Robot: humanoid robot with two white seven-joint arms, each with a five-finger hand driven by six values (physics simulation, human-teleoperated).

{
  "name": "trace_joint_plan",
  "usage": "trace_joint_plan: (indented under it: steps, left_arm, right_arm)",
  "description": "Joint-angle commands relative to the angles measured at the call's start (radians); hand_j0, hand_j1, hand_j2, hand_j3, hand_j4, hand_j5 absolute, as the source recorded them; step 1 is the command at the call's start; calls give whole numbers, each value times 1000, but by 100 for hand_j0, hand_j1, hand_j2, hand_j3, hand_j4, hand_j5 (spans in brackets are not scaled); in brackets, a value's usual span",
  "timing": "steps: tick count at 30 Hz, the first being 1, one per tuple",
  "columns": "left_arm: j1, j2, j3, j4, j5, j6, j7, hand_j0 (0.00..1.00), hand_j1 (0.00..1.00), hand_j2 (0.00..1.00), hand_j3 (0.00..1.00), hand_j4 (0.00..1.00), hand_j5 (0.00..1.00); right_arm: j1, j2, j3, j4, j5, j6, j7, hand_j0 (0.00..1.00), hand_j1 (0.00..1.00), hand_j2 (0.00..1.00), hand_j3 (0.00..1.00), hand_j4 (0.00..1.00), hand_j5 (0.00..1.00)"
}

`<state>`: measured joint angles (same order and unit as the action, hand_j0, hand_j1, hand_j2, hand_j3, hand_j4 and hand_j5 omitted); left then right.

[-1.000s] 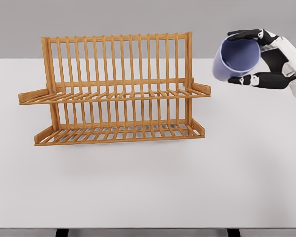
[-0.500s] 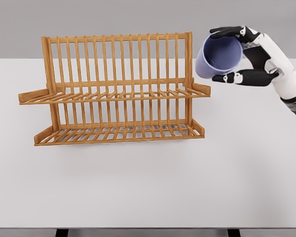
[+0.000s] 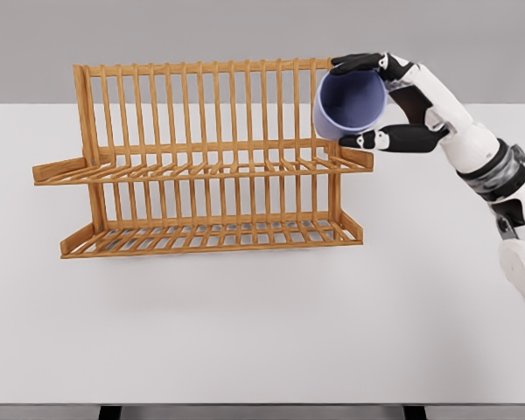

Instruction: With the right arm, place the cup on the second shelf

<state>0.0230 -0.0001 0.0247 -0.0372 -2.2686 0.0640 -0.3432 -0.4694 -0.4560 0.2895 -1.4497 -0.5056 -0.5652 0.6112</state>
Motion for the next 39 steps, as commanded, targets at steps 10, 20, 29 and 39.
trace_joint_plan:
  steps: [10, 20, 29, 39]
  left_arm:
    - [0, 0, 0, 0, 0, 0, 0, 100, 100, 100, 100, 100, 100]
    - [0, 0, 0, 0, 0, 0, 0, 100, 100, 100, 100, 100, 100]
    - [0, 0, 0, 0, 0, 0, 0, 100, 100, 100, 100, 100, 100]
    - [0, 0, 0, 0, 0, 0, 0, 100, 100, 100, 100, 100, 100]
  right_arm:
    - [-20, 49, 50, 83, 35, -46, 0, 73, 73, 73, 73, 73, 73]
    - [-20, 57, 68, 103, 36, -46, 0, 75, 75, 75, 75, 75, 75]
    - [-23, 56, 74, 91, 41, -46, 0, 100, 100, 100, 100, 100, 100]
    - [-20, 43, 69, 17, 35, -46, 0, 100, 100, 100, 100, 100, 100]
